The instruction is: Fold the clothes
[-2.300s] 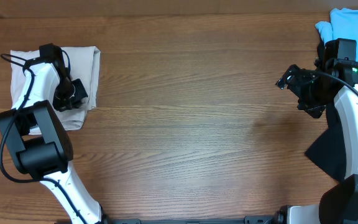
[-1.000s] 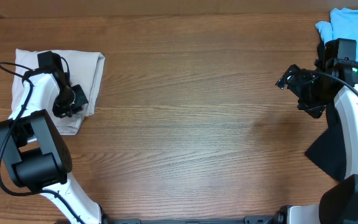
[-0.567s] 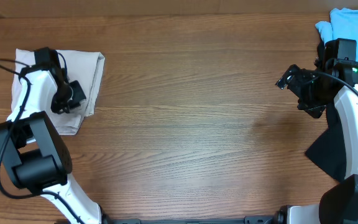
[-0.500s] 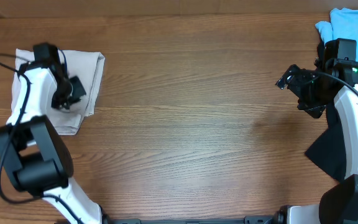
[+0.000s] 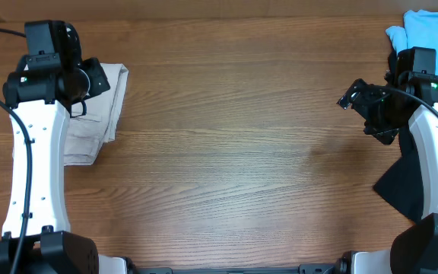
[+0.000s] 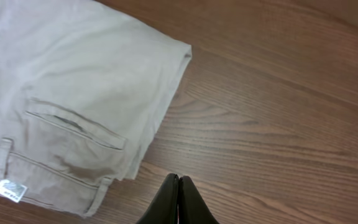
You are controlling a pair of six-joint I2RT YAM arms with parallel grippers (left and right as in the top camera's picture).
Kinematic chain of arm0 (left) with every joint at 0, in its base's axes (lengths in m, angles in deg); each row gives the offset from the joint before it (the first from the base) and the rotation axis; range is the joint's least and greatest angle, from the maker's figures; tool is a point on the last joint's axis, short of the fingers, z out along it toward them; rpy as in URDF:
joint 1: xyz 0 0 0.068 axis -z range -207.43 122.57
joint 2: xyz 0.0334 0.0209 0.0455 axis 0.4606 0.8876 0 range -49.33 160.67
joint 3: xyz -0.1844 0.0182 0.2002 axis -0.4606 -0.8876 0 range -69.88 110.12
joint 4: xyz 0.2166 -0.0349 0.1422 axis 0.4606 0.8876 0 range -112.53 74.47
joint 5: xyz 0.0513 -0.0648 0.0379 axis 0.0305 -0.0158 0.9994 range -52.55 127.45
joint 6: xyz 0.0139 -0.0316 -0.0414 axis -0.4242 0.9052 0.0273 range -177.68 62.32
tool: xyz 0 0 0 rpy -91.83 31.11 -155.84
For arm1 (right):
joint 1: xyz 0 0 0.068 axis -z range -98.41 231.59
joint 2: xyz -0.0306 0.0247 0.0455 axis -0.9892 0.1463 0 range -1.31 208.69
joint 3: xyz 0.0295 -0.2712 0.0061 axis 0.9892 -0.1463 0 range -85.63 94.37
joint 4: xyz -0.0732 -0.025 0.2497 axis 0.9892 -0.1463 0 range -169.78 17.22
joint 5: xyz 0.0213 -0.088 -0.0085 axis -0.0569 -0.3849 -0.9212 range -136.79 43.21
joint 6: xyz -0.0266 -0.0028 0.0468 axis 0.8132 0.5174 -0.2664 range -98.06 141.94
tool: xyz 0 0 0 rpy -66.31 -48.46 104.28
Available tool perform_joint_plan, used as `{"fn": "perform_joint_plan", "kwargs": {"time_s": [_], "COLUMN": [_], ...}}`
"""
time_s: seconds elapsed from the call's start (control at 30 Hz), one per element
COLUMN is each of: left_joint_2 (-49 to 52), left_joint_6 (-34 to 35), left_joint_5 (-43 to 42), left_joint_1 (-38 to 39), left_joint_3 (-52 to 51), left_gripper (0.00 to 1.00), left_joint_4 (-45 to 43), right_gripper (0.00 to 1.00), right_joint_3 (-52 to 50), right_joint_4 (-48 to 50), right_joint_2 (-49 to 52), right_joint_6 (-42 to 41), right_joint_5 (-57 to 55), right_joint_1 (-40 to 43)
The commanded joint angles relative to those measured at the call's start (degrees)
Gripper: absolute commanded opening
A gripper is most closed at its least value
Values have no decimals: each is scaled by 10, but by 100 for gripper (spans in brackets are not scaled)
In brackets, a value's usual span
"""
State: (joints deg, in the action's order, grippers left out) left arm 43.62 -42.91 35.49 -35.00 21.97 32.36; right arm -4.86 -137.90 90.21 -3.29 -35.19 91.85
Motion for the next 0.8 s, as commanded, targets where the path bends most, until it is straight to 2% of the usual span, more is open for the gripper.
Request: {"fn": "perform_joint_plan", "kwargs": {"time_s": [0.0, 0.2, 0.37, 0.77], "left_joint_2": [26, 106, 187, 273], "left_joint_6": [9, -2, -73, -92], "left_joint_5": [-22, -29, -39, -23], "left_joint_1": [2, 2, 1, 1], "left_joint_3": [-17, -48, -49, -49], "left_gripper": [4, 4, 4, 4], "left_joint_4": [-6, -37, -75, -128], "right_gripper": [100, 100, 100, 100], "right_joint_3": [4, 4, 4, 4], "right_joint_4": [3, 3, 3, 3], "right_joint_2": [-1, -1, -1, -1], "right_joint_6": [2, 2, 2, 2], "right_joint_5": [-5, -5, -5, -5], "right_joint_1": [1, 1, 1, 1]}}
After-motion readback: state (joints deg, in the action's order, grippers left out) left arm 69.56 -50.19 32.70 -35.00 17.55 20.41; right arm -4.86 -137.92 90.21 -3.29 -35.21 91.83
